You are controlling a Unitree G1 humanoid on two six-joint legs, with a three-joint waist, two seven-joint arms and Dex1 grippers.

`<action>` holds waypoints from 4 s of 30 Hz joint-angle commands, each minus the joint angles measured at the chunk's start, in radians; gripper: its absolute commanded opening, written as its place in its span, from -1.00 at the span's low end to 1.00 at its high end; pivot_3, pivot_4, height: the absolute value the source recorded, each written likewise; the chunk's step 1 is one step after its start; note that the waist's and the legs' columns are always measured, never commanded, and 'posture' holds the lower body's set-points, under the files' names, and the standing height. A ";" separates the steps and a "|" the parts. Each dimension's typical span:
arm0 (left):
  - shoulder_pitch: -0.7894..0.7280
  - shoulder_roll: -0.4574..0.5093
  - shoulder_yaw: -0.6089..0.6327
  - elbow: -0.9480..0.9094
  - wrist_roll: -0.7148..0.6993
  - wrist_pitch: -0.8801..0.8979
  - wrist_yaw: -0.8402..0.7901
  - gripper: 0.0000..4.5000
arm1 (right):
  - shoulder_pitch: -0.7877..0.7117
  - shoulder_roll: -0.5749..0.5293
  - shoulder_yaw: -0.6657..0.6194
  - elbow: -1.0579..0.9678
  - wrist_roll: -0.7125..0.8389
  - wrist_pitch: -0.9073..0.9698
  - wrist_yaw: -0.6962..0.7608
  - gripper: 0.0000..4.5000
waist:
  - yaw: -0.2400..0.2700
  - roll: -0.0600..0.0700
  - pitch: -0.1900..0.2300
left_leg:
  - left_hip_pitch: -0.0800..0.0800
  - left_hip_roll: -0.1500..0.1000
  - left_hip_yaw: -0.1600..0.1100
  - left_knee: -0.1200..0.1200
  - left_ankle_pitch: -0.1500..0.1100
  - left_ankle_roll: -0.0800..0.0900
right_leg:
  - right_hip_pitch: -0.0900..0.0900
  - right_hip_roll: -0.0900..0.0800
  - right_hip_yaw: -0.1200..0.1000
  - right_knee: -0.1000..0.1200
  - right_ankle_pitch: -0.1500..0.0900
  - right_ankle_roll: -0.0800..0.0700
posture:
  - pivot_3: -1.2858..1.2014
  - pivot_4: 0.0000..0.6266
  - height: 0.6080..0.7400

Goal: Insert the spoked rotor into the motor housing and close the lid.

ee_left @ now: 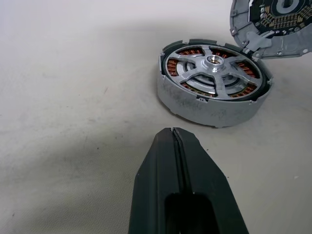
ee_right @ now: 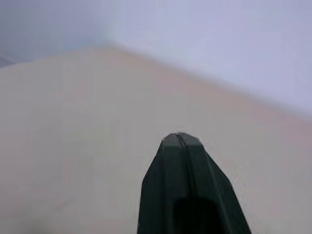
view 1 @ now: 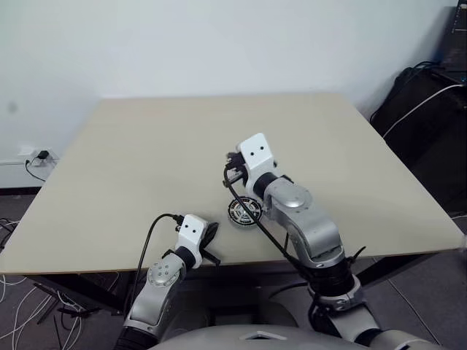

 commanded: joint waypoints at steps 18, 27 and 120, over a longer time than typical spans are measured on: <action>-0.015 0.016 -0.002 -0.029 -0.007 -0.002 -0.018 -0.99 | 0.264 -0.333 -0.108 -0.111 -0.187 0.307 0.108 -0.99 | 0.012 0.000 0.000 | -0.003 0.001 0.001 0.000 0.000 0.002 | 0.002 0.000 0.003 0.000 -0.001 -0.001 | 0.03 -1.00 1.00; -0.030 0.019 -0.005 -0.014 -0.004 -0.002 -0.027 -0.99 | 0.288 -0.214 -0.159 -0.197 0.042 0.255 0.249 -0.99 | 0.013 -0.004 0.002 | 0.000 0.002 0.001 0.001 0.000 0.002 | 0.002 0.000 0.001 -0.001 -0.001 0.001 | 0.03 -1.00 1.00; -0.001 0.034 0.020 -0.058 -0.010 0.004 0.004 -0.99 | 0.121 -0.167 -0.023 0.491 0.069 -0.270 0.398 0.45 | 0.022 -0.003 0.002 | 0.002 0.001 0.002 0.000 -0.001 0.003 | 0.003 0.000 0.002 -0.001 0.000 0.000 | 0.03 -1.00 1.00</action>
